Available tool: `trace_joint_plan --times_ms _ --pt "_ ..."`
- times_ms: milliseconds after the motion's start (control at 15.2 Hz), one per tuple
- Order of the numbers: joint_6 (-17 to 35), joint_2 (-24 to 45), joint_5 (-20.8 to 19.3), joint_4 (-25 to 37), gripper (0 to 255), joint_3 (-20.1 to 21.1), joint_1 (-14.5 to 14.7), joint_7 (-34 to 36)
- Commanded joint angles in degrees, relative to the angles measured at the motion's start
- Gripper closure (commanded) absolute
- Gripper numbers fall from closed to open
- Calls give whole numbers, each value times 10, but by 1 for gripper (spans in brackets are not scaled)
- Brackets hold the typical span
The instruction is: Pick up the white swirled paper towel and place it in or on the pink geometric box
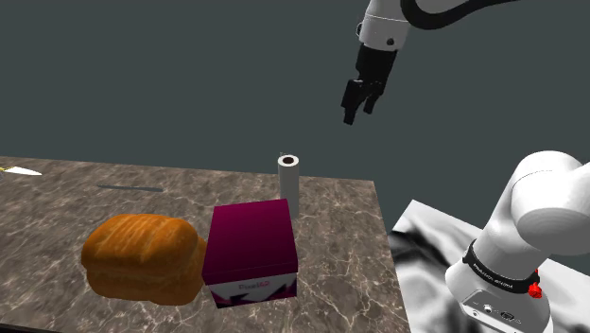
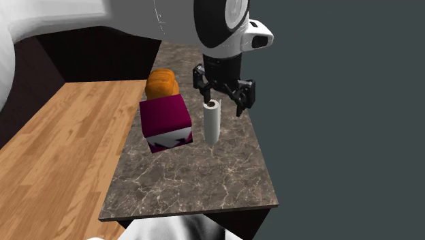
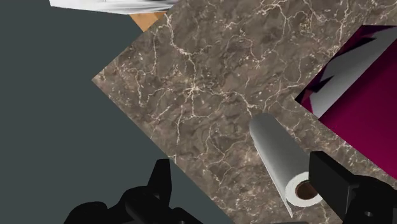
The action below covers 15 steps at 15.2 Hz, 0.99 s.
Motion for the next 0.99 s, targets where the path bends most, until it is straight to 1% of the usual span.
trace_joint_plan --times_ms 0,330,660,792,924 --pt "41 25 6 -10 0 15 6 14" --pt "125 107 12 -4 0 48 16 44" --pt "201 200 4 23 0 81 22 79" --pt "228 240 -5 38 0 93 24 95" --pt "238 249 -7 37 0 95 24 98"
